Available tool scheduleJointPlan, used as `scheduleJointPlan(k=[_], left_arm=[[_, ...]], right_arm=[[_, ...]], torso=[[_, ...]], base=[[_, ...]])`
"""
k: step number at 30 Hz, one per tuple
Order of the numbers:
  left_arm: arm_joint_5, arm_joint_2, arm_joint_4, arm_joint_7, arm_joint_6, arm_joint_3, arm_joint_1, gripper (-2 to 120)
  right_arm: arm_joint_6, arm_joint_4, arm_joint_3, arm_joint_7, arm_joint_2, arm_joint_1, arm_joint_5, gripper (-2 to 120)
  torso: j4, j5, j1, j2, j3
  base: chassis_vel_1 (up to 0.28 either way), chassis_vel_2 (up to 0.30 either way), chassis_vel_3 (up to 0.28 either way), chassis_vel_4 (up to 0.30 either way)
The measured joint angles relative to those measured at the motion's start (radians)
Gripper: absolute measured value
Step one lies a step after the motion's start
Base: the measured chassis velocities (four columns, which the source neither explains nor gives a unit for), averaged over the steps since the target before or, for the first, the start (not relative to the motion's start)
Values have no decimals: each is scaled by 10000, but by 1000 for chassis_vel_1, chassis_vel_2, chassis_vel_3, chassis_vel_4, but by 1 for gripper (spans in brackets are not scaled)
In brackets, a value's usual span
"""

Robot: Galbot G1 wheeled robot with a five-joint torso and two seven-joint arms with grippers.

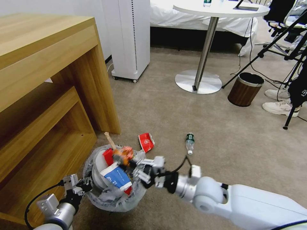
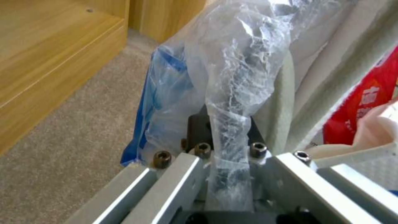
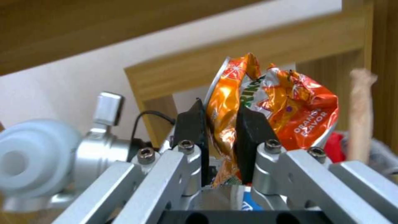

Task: Pick up the trash bin and place the garbage on the floor into it.

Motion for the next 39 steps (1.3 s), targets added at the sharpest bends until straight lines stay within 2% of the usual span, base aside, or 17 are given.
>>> scheduleJointPlan(k=[3, 7, 10, 19, 22, 29, 39], left_arm=[[35, -63, -76, 17, 0, -27, 41, 0], [40, -70, -93, 25, -4, -52, 64, 0], [63, -113, -103, 38, -19, -47, 53, 0], [117, -207, -66, 48, -30, -1, 12, 0], [176, -262, -13, 60, -39, 8, 48, 0], [218, -260, 34, 75, -66, -35, 104, 0], [276, -329, 190, 89, -109, 5, 80, 0]], right_arm=[[-640, 31, -1015, 1408, 577, 1116, 683, 12], [-994, 155, -1213, 2211, 750, 1238, 1016, 12], [-1703, 587, -1333, 3683, 897, 1015, 1609, 12], [-2084, 781, -1222, 4920, 1157, 360, 2359, 12], [-2420, 581, -833, 5748, 1473, -54, 2851, 12], [-2910, 94, -467, 6827, 1993, -552, 3252, 12], [-3381, -570, -104, 7449, 2672, -480, 3557, 12]], torso=[[3, -1, 0, 1, 0], [2, 1, 0, 0, 0], [0, 1, 0, 0, -1], [0, 1, 0, 1, -1], [0, 1, 0, 0, -1], [0, 1, 0, 0, -1], [0, 0, 0, 0, -1]], base=[[0, 0, 0, 0], [0, 0, 0, 0], [0, 0, 0, 0], [0, 0, 0, 0], [0, 0, 0, 0], [0, 0, 0, 0], [0, 0, 0, 0]])
